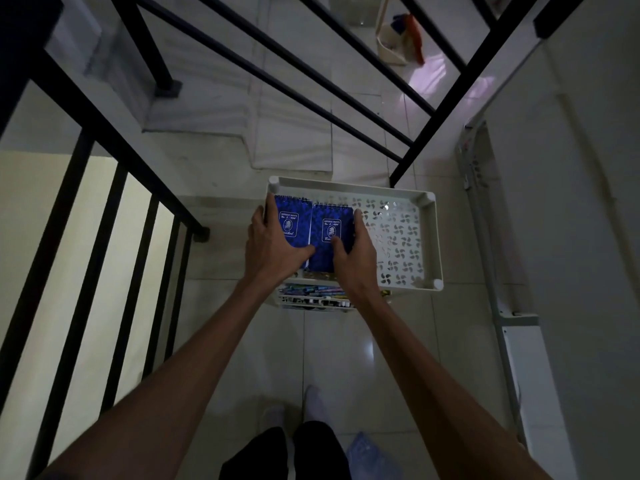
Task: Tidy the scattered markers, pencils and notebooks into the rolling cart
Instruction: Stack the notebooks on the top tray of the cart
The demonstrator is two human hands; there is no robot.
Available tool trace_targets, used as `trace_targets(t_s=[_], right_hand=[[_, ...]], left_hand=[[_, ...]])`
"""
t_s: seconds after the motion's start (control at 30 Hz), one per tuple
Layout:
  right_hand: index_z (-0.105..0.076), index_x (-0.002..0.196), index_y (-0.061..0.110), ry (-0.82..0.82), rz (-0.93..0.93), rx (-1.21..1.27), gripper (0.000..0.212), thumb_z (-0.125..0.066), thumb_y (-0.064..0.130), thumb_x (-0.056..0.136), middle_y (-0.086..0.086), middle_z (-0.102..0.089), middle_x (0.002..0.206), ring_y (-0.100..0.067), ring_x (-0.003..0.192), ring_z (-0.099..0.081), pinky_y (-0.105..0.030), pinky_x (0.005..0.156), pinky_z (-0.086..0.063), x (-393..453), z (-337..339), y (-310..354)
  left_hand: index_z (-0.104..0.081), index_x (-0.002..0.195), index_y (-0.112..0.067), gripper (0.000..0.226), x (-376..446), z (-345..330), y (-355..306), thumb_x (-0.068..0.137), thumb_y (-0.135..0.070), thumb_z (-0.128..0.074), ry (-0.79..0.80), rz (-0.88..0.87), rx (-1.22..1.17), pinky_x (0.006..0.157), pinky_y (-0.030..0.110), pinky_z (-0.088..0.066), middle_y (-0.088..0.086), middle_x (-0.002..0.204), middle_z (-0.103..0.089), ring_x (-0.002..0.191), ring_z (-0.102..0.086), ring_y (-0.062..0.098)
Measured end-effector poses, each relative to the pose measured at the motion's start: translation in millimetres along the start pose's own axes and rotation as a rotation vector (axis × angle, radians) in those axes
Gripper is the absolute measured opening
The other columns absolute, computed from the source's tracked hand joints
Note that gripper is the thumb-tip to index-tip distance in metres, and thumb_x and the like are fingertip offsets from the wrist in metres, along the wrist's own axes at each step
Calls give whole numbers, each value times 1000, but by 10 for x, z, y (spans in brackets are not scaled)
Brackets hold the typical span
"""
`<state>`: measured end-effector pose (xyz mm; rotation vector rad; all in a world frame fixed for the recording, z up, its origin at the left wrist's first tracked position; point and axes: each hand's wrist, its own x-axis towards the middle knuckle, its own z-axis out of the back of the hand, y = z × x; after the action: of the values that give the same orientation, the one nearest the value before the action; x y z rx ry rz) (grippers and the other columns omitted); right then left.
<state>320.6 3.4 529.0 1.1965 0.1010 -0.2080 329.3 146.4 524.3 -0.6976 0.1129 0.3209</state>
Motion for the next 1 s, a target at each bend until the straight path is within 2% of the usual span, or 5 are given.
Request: trace_targets(t_s=[0.27,0.4,0.53,0.77,1.0], right_hand=[[-45,132,10,-43,72,-70,62,-49,-17,76,-6,-56,120,-18,109,-56,-41,94,-52,25,-126,19],[-27,150,11,-10,33,-159,69,-47,4,84,-15,-39,147,-31,136,-40,-50,109,-41,84,-231,-91],[-44,136,14,-49,37,-139,48,-51,16,88,-8,-54,130,-22,119,-54,-46,99,-50,-86,-82,23],[-46,142,10,-257,73,-124,46,-51,10,96,-3,-49,145,-13,135,-41,-27,114,-31,-793,392,-112],[-53,133,10,-395,73,-95,40,-52,7,94,-3,-57,131,-14,121,-51,-26,105,-40,-1852,1057,-752]], left_hand=[[2,154,-21,119,-14,22,16,70,-49,-78,10,-18,-2,104,48,-39,15,152,-24,136,-32,34],[2,155,-18,115,-24,16,-11,75,-54,-72,20,-13,46,113,49,-26,19,159,-6,144,-17,37],[-1,155,-18,108,-162,52,-88,79,-59,-66,-105,-130,99,118,47,-11,19,159,15,147,2,36],[-16,155,-17,88,-797,-32,-192,85,-42,-65,-89,-301,31,119,45,-14,12,162,0,148,-4,32],[-36,147,-13,70,-1858,-519,-134,85,-26,-67,-79,-438,-71,117,42,-23,10,157,-25,144,-22,30]])
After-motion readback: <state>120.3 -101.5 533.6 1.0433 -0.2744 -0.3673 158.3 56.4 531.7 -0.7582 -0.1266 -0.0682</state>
